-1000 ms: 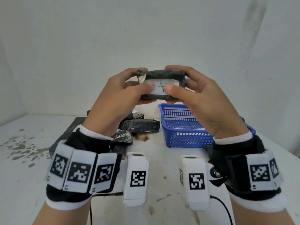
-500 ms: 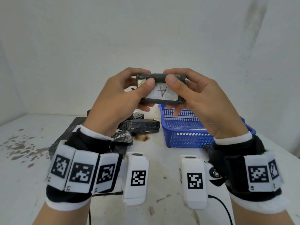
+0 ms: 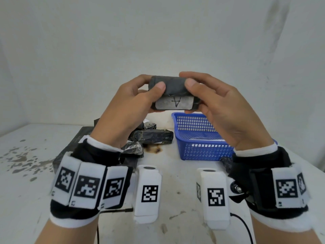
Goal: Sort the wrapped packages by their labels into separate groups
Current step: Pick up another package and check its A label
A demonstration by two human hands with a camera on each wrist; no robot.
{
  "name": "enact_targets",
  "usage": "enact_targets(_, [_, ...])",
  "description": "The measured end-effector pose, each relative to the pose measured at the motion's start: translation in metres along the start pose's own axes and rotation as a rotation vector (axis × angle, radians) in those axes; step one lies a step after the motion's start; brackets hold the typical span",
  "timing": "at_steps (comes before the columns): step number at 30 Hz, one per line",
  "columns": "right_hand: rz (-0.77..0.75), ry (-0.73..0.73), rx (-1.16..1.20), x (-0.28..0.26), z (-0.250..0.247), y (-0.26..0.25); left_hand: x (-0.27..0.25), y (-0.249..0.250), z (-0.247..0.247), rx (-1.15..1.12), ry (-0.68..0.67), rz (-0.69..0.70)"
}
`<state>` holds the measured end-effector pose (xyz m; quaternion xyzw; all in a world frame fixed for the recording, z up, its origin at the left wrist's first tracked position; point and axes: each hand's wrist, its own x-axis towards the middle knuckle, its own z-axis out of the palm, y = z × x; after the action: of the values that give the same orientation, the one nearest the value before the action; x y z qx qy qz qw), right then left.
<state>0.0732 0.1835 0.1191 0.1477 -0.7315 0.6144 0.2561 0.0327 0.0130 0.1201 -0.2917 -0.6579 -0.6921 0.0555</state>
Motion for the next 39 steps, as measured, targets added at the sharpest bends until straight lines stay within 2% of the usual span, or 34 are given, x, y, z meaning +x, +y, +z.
enact_targets(8, [-0.012,-0.019,-0.012,-0.0011,0.0018,-0.0006,-0.0044,0.0061,-0.0016,-0.018,-0.058,-0.023])
enact_targets(17, [-0.012,-0.023,-0.109,-0.0053,0.0027,-0.0033,-0.0040,0.0045,0.0024,-0.055,-0.022,0.022])
enact_targets(21, [-0.029,-0.032,-0.154,-0.0064,0.0026,-0.0031,-0.0021,0.0027,0.0023,-0.009,-0.009,-0.018])
enact_targets(26, [-0.007,0.011,-0.056,-0.0027,0.0047,0.0005,-0.0009,0.0002,-0.0014,0.039,0.018,-0.004])
enact_targets(30, [0.021,0.036,-0.069,-0.0009,0.0001,0.0009,-0.0025,0.0029,-0.0020,0.036,0.003,-0.019])
enact_targets(39, [0.036,0.007,-0.031,-0.0029,0.0011,0.0004,-0.0024,0.0032,0.0008,-0.047,0.038,0.002])
